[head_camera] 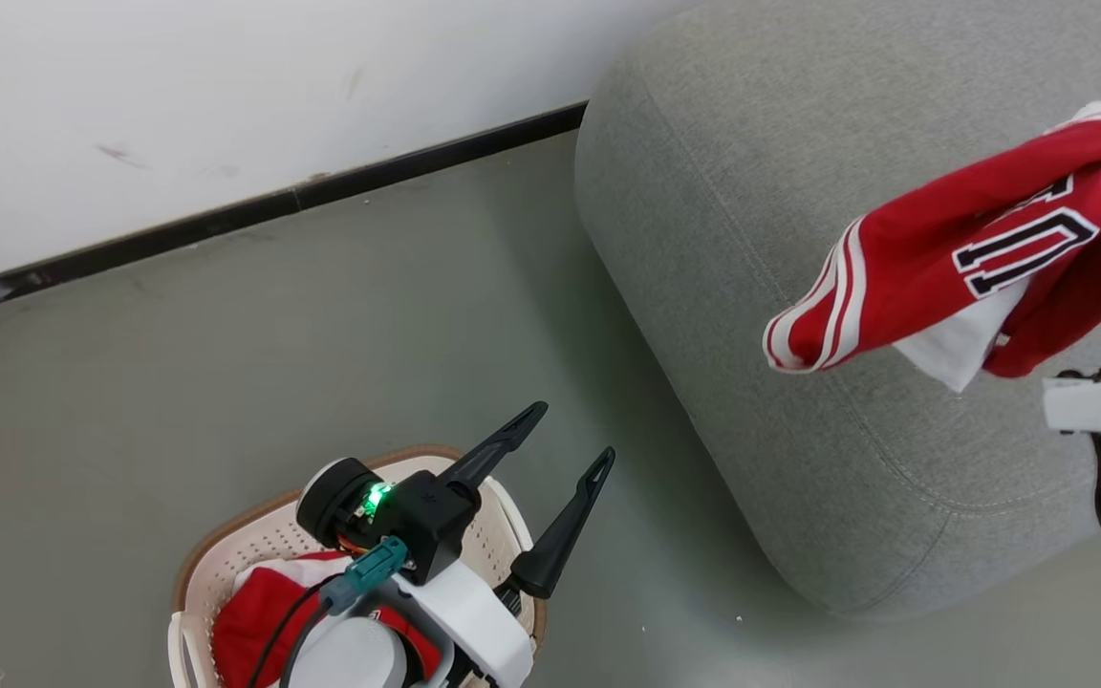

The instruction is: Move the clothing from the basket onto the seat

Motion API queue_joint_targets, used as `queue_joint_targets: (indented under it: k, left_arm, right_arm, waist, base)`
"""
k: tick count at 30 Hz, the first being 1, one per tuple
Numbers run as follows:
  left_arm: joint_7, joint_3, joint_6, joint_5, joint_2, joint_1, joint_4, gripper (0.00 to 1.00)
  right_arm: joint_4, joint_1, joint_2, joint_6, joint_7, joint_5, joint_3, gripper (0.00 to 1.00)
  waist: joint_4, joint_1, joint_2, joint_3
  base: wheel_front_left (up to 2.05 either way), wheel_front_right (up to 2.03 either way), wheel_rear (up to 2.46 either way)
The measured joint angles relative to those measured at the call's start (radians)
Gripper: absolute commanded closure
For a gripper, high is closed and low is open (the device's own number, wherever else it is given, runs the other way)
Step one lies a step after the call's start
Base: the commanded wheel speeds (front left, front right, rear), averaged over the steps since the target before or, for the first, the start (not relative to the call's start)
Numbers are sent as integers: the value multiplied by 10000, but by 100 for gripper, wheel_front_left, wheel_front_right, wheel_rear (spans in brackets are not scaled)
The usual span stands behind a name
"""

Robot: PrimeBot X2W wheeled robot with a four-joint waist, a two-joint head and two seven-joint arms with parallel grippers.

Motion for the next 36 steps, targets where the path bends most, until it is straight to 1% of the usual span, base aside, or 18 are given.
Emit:
queue_joint_targets:
  k: [4,8,22,27,36]
  left_arm:
    - [90,-4,-2,17,35,-122,-100,0]
    - [174,-4,-2,81,56,-258,-226,0]
    - [430,-15,-2,117,201,-581,-537,0]
    - [520,-13,0,182,318,-599,-690,0]
    - [867,50,50,261,451,-816,-963,0]
  right_arm:
    - [190,-376,-69,0,0,94,-268,100]
    - [433,-755,-268,0,0,230,-525,100]
    - [1404,-1826,-821,0,-2,280,-805,100]
    - [2127,-2147,-940,0,-2,654,-853,100]
    - [3179,-3104,-1499,2,0,1016,-771,100]
  waist:
    - [89,0,0,212]
    - [171,0,0,428]
    - [416,0,0,1186]
    - [517,0,0,1507]
    - [760,0,0,2152]
  base:
    - [0,0,0]
    - [0,0,0]
    - [0,0,0]
    - [0,0,0]
    - [0,0,0]
